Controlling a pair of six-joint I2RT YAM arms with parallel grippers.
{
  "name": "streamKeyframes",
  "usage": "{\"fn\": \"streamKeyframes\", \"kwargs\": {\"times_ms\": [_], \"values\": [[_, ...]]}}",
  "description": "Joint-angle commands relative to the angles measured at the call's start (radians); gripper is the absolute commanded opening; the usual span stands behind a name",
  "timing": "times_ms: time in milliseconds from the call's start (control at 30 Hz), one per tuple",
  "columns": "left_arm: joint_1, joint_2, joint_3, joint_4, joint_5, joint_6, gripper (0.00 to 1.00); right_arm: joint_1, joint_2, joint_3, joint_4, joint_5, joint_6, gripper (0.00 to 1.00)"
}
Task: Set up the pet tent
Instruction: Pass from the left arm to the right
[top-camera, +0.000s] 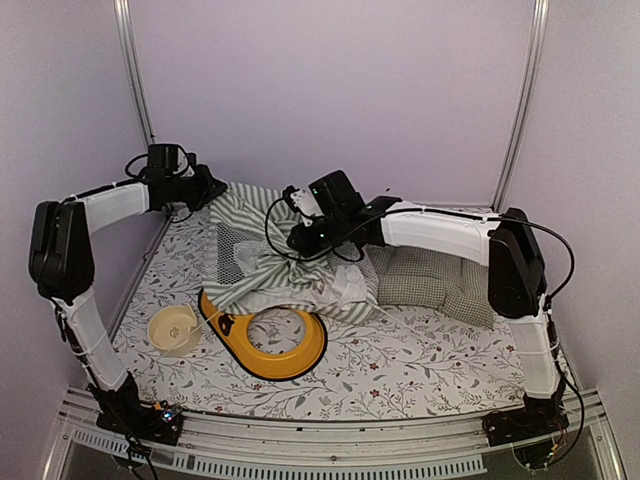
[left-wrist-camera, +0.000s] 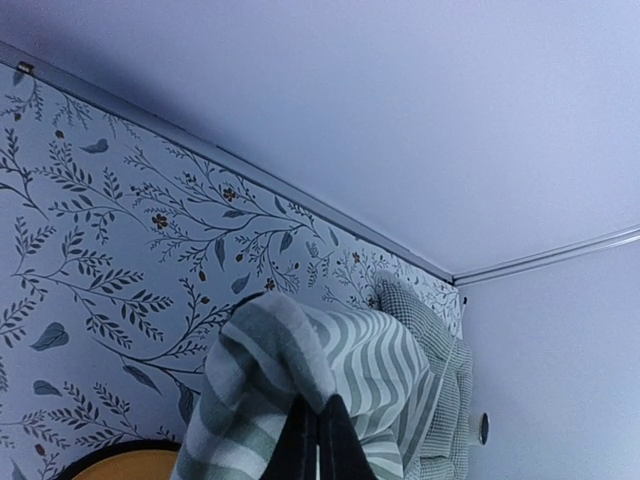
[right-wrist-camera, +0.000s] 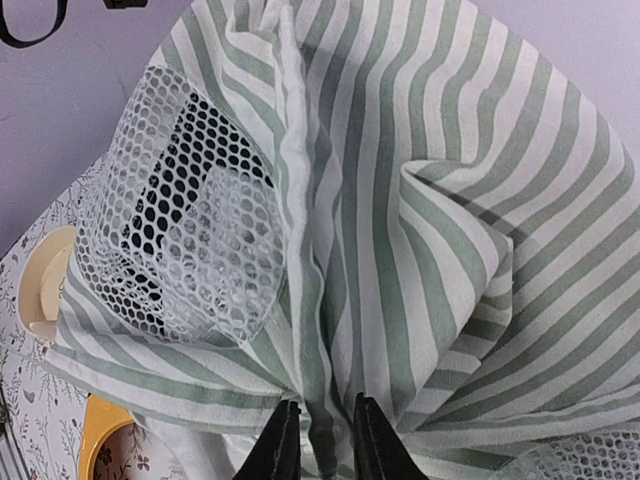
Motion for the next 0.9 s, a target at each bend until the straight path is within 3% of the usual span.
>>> {"fn": "streamKeyframes", "kwargs": {"times_ms": [0, 100, 267, 367, 567, 700, 867], "values": [[0.040, 0.022, 0.050, 0.060, 0.017, -0.011, 0.00, -0.004, -0.071, -0.057, -0.007, 0.018, 0.013, 0.21], [0.050, 0.034, 0.063, 0.063, 0.031, -0.011, 0.00, -0.004, -0.102, -0.093, -0.009, 0.023, 0.016, 0.24], [0.053, 0.051, 0.076, 0.064, 0.041, -0.010, 0.00, -0.005, -0.184, -0.161, -0.025, 0.039, 0.019, 0.51], [0.057, 0.060, 0.080, 0.068, 0.046, -0.011, 0.00, -0.007, -0.253, -0.232, -0.048, 0.067, 0.023, 0.62], [0.075, 0.090, 0.116, 0.060, 0.060, -0.006, 0.00, -0.011, -0.440, -0.518, -0.079, 0.096, 0.068, 0.84], [0.091, 0.118, 0.155, 0.051, 0.077, -0.011, 0.00, -0.011, -0.561, -0.685, -0.114, 0.099, 0.118, 0.90], [0.105, 0.181, 0.200, 0.050, 0.098, -0.019, 0.00, -0.012, -0.656, -0.805, -0.162, 0.118, 0.163, 0.91]]}}
